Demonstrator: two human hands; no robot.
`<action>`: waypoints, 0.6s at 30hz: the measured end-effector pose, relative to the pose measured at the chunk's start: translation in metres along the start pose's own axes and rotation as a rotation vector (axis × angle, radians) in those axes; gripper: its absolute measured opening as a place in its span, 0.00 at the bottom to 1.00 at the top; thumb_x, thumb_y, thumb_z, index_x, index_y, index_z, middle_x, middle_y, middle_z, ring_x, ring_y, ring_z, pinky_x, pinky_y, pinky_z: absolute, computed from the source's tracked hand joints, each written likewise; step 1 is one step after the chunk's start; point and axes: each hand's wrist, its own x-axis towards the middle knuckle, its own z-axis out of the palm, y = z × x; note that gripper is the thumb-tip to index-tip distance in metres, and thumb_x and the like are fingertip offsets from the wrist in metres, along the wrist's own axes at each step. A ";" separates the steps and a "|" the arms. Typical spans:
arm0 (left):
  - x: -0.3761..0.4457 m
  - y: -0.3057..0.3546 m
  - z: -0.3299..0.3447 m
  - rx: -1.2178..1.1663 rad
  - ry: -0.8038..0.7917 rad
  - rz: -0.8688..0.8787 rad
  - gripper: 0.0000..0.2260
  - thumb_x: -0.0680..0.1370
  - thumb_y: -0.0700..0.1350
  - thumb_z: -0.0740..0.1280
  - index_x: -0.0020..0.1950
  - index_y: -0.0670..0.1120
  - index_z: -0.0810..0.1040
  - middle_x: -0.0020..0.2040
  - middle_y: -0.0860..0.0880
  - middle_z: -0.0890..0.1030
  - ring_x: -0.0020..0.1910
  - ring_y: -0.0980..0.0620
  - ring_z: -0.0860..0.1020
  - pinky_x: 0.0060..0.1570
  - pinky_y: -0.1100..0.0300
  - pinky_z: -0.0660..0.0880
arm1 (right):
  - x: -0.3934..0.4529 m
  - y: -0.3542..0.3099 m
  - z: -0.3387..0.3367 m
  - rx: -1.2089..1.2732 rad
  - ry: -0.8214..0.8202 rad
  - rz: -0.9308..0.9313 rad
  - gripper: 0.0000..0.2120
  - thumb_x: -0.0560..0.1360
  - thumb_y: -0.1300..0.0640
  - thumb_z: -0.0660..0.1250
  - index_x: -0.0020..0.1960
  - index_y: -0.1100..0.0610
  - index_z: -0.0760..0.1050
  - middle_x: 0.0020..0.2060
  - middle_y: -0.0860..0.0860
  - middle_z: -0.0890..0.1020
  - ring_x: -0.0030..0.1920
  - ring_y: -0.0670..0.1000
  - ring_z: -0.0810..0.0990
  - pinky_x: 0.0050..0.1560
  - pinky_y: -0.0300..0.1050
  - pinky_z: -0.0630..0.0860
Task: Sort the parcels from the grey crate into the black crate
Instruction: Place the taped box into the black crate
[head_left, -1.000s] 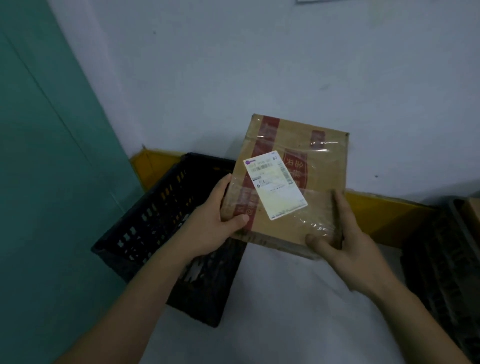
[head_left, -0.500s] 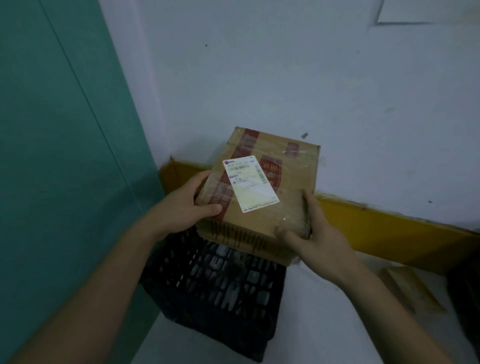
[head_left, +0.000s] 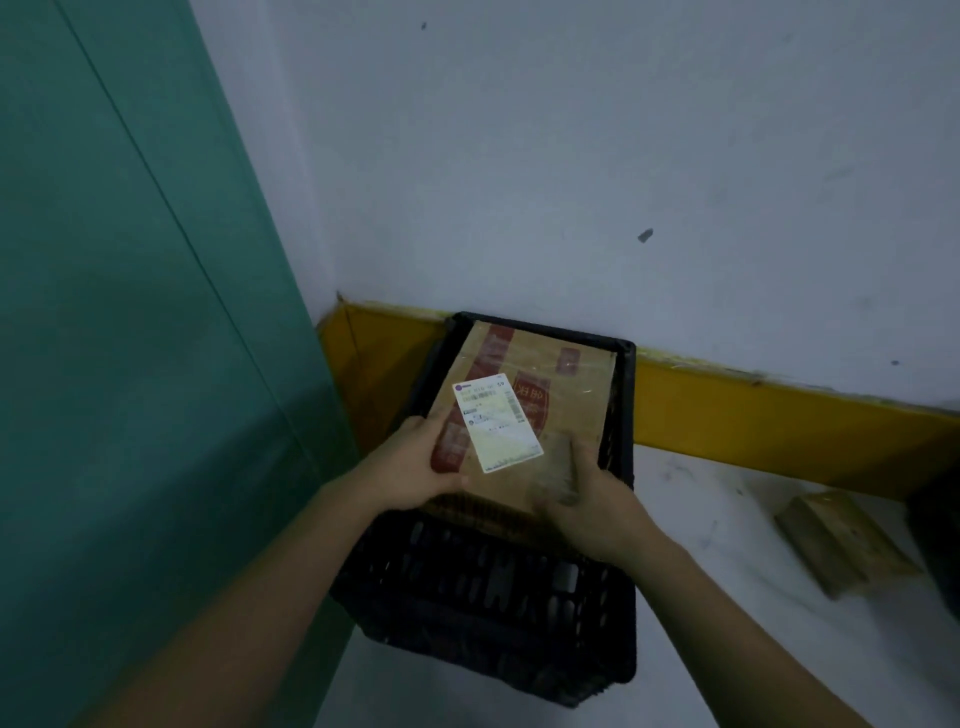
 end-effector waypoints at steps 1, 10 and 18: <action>0.006 -0.007 0.007 0.010 -0.015 -0.018 0.55 0.66 0.72 0.75 0.84 0.70 0.43 0.74 0.50 0.70 0.69 0.50 0.73 0.71 0.46 0.75 | 0.007 0.002 0.005 0.003 -0.007 0.021 0.48 0.82 0.39 0.66 0.86 0.43 0.34 0.58 0.60 0.83 0.48 0.58 0.85 0.41 0.49 0.79; 0.029 -0.022 0.045 0.133 -0.097 -0.150 0.56 0.72 0.64 0.79 0.87 0.55 0.45 0.78 0.43 0.59 0.75 0.41 0.68 0.73 0.45 0.71 | 0.051 0.018 0.043 0.095 -0.078 0.191 0.44 0.77 0.46 0.69 0.81 0.41 0.43 0.76 0.70 0.68 0.74 0.72 0.73 0.68 0.65 0.79; 0.057 -0.027 0.058 0.252 -0.079 -0.215 0.52 0.71 0.62 0.80 0.84 0.54 0.52 0.71 0.43 0.64 0.67 0.40 0.73 0.65 0.45 0.76 | 0.074 0.023 0.059 0.072 -0.070 0.208 0.47 0.82 0.50 0.70 0.87 0.50 0.41 0.84 0.65 0.54 0.79 0.67 0.67 0.69 0.50 0.74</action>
